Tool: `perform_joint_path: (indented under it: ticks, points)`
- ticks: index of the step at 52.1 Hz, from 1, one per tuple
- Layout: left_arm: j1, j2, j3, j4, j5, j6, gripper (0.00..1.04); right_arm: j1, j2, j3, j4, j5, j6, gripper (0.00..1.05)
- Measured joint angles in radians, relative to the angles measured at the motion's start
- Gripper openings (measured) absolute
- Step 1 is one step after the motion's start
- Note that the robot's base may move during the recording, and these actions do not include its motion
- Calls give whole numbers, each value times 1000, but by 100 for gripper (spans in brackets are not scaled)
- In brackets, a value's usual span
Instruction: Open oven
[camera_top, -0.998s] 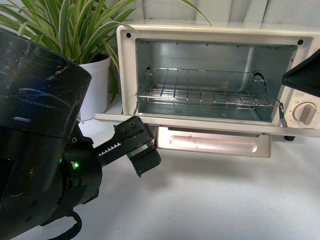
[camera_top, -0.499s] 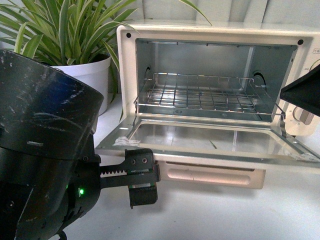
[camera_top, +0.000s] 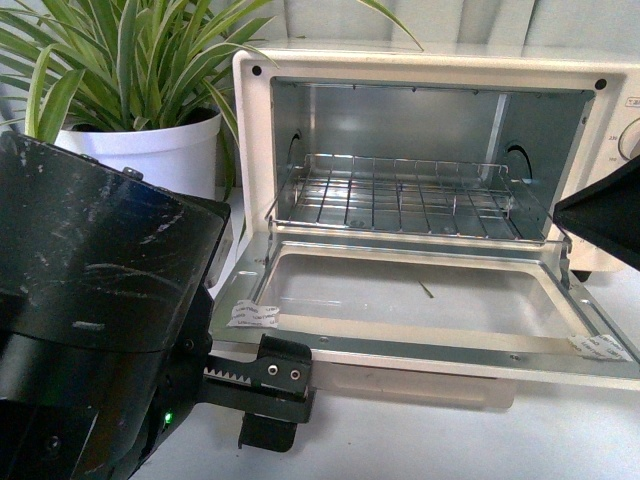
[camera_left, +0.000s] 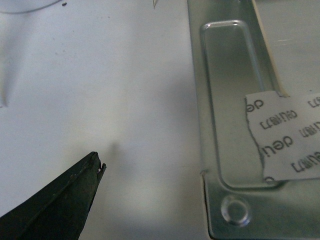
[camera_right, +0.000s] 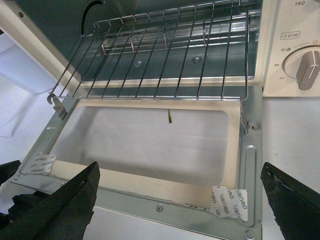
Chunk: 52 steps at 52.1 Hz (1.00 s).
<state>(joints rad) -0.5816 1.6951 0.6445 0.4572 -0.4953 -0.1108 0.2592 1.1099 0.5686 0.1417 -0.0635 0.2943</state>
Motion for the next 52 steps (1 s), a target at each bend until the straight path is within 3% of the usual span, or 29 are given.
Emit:
perform_joint_path:
  ticks: [27,34,52]
  points:
    - [-68,-425,-266,50,-9,88,98,-106,-250,-105,-117,-124,-10,95]
    - [-70,-613,-339,73,-63,101,98,-143,-388,-178,-164,-137,-27,95]
    - [-37,-1083,-499,-106,-100,89,98,-201,-696,-323,-251,-158,-20,95]
